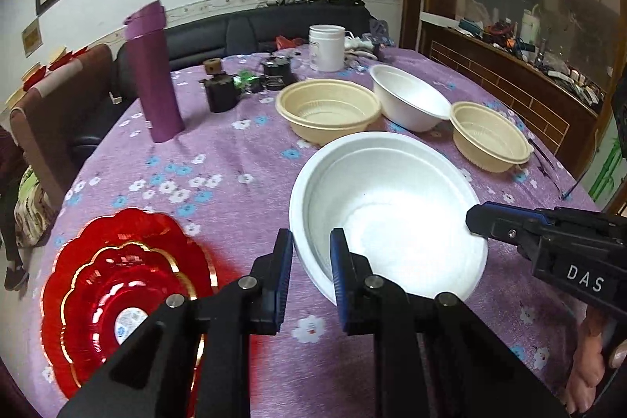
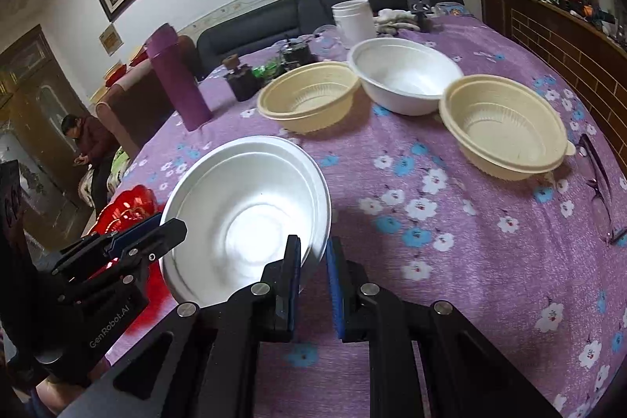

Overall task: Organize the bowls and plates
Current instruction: 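Close the left tool on the rim of the white shallow bowl, then carry the white bowl over the red plates, lower it, open the left tool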

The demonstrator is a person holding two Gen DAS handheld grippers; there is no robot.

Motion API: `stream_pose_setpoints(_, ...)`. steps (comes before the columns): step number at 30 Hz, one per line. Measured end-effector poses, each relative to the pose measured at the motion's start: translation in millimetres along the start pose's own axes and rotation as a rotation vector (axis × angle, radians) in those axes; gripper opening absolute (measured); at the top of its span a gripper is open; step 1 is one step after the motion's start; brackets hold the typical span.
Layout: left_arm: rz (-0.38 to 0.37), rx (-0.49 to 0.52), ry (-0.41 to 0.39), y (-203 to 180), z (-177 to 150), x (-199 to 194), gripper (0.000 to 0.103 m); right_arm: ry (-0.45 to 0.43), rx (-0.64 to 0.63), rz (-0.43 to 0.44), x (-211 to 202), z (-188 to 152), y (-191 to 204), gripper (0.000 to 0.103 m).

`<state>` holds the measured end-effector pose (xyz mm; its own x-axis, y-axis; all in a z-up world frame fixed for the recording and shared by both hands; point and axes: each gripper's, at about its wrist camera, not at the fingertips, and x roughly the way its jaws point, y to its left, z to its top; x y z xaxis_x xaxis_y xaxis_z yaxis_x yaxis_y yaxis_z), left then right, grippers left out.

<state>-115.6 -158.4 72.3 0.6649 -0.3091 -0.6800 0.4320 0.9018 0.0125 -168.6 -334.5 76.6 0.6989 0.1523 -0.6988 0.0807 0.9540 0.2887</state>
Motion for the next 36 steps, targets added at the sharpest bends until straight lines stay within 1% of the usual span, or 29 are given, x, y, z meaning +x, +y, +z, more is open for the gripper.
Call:
stream_pose_setpoints(5, 0.013, -0.038, -0.018, 21.8, -0.6, -10.9, 0.018, 0.0, -0.032, 0.023, 0.7, 5.0, 22.2, 0.015)
stream_pose_setpoints(10, 0.045, -0.074, -0.037, 45.9, -4.5, -24.6, 0.019, 0.02, -0.055, 0.058, 7.1, 10.3, 45.2, 0.015)
stream_pose_setpoints(16, 0.094, -0.144, -0.04, 90.4, -19.5, -42.8, 0.019, 0.061, -0.093, 0.115, 22.4, 14.0, 81.6, 0.015)
stream_pose_setpoints(20, 0.134, -0.191, -0.037, 118.6, -31.4, -53.6, 0.019, 0.096, -0.135, 0.152, 37.0, 13.6, 113.3, 0.015)
stream_pose_setpoints(25, 0.167, -0.258, -0.018, 153.7, -46.0, -59.4, 0.019, 0.141, -0.19, 0.186, 55.8, 8.8, 150.7, 0.015)
stream_pose_setpoints(28, 0.182, -0.279, 0.0, 166.5, -55.6, -58.1, 0.019, 0.169, -0.222, 0.192, 68.5, 4.0, 169.6, 0.015)
stream_pose_setpoints(32, 0.179, -0.311, 0.043, 178.3, -70.4, -49.3, 0.019, 0.214, -0.243, 0.193, 85.7, -2.0, 182.0, 0.015)
stream_pose_setpoints(36, 0.182, -0.323, 0.064, 183.4, -75.2, -41.5, 0.019, 0.247, -0.251, 0.18, 102.2, -7.9, 187.0, 0.015)
